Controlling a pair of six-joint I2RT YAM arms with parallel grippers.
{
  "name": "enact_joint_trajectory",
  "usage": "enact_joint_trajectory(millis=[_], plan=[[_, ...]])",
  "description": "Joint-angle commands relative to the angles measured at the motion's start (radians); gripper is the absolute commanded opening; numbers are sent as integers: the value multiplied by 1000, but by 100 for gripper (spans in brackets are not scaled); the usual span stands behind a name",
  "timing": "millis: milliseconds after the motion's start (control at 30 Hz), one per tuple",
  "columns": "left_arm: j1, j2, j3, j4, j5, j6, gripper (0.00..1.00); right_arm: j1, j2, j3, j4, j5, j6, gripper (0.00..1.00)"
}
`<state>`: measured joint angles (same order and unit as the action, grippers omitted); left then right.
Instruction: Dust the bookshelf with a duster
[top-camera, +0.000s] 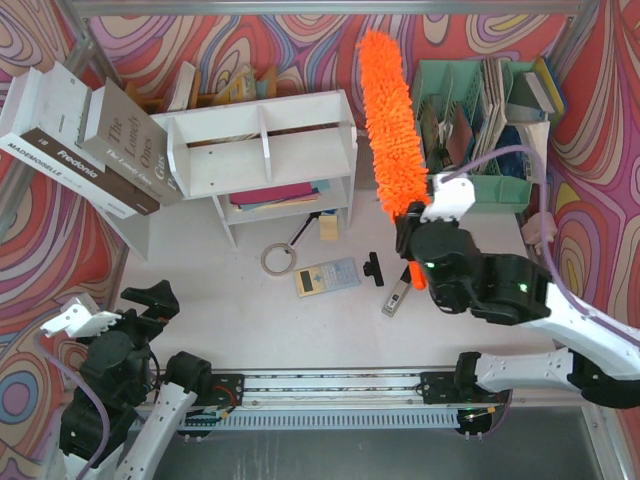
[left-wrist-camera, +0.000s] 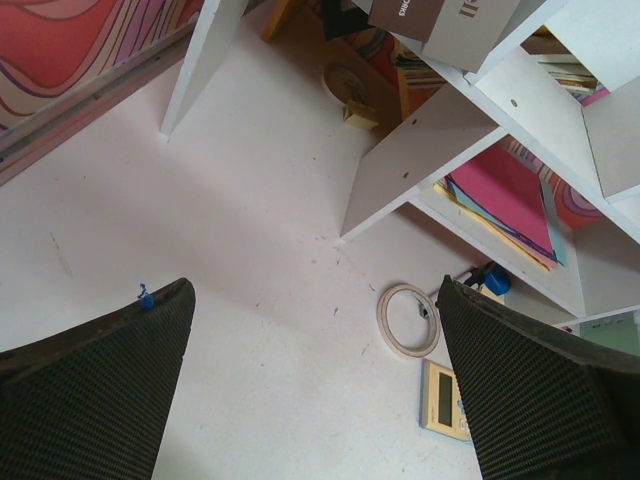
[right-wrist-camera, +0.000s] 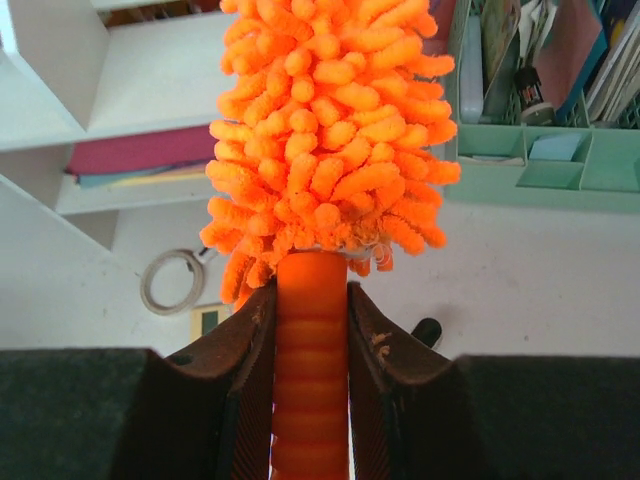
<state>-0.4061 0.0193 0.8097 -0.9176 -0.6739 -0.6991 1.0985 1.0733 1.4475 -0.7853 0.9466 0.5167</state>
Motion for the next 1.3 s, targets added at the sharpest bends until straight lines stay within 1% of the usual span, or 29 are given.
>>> enact_joint_trajectory(millis=[0, 100, 267, 367, 533, 633, 700, 867, 967, 1100, 1267], plan=[[-5, -15, -9, 17, 0, 12, 99, -3, -120, -55, 255, 45, -149, 0], [-5, -14, -10, 18, -1, 12, 98, -2, -171, -118, 387, -68, -254, 0], [-5, -11, -11, 22, 1, 15, 98, -4, -235, -229, 573, -359, -434, 0], [-4, -11, -11, 22, 0, 14, 99, -2, -250, -273, 602, -480, -501, 0], [-4, -15, -10, 22, 7, 15, 99, -3, -238, -299, 563, -579, -562, 0], [-4, -12, -14, 50, 46, 19, 99, -2, -252, -335, 564, -661, -589, 0], [-5, -1, -11, 94, 113, 4, 99, -3, -266, -363, 565, -723, -618, 0], [-4, 134, 30, 236, 286, -114, 98, -3, -302, -415, 562, -802, -647, 0], [-5, 250, 63, 320, 359, -185, 98, -3, -307, -433, 552, -803, -649, 0], [-5, 387, 58, 502, 470, -258, 98, -2, -304, -453, 544, -796, -650, 0], [-5, 536, 64, 691, 561, -324, 93, -3, -303, -472, 561, -798, -648, 0]])
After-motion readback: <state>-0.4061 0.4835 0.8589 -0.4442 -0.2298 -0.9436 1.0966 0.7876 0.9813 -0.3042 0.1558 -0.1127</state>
